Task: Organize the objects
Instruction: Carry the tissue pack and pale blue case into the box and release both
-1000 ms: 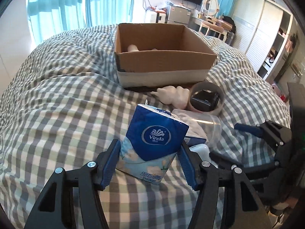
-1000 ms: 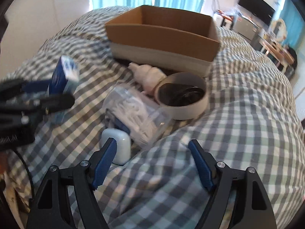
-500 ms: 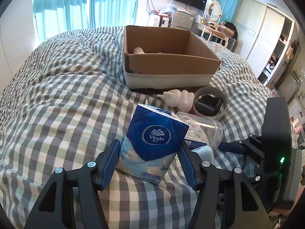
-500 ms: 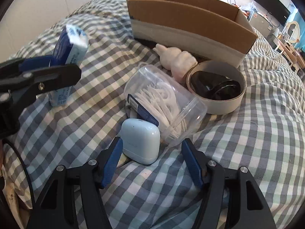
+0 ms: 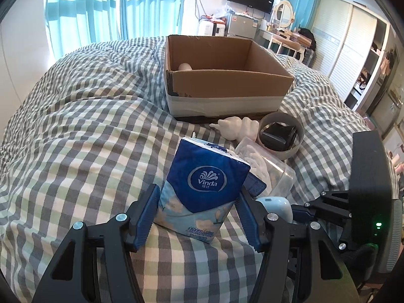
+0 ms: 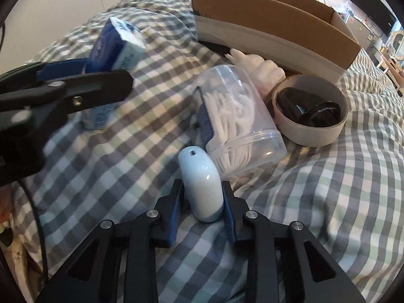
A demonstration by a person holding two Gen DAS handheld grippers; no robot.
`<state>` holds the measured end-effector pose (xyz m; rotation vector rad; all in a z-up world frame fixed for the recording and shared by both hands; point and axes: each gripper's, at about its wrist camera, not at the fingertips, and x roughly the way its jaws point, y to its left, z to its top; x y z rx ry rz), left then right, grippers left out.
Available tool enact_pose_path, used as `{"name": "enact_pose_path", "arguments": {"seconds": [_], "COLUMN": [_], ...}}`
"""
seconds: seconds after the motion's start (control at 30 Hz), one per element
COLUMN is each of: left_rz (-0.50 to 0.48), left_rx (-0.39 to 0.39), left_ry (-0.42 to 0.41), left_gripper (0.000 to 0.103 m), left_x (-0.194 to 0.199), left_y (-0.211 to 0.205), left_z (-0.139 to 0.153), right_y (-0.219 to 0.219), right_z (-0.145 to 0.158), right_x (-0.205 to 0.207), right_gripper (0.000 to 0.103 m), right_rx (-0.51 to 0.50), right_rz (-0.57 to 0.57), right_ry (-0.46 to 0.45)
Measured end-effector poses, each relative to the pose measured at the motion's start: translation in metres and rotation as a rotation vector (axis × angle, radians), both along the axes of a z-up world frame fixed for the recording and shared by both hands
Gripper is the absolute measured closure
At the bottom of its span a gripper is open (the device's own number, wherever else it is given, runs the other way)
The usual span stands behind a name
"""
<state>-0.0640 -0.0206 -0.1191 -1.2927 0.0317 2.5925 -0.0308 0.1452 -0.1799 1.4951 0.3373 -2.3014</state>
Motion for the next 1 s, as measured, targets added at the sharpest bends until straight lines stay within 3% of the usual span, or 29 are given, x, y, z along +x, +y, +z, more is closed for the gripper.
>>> {"name": "enact_pose_path", "arguments": {"seconds": [0.63, 1.0], "left_rz": [-0.004, -0.002], "left_rx": [-0.062, -0.067], "left_ry": [0.038, 0.103], "left_gripper": [0.042, 0.042], "left_x": [0.021, 0.007], "left_y": [0.018, 0.025], "left_z": [0.022, 0.056], "right_y": [0.028, 0.038], "right_z": [0.065, 0.11], "right_x": [0.025, 0.012], "right_gripper": [0.08, 0.08], "right_rx": [-0.086, -0.094], "right_rz": [-0.004, -0.013], "right_ry": [0.189, 0.318]}}
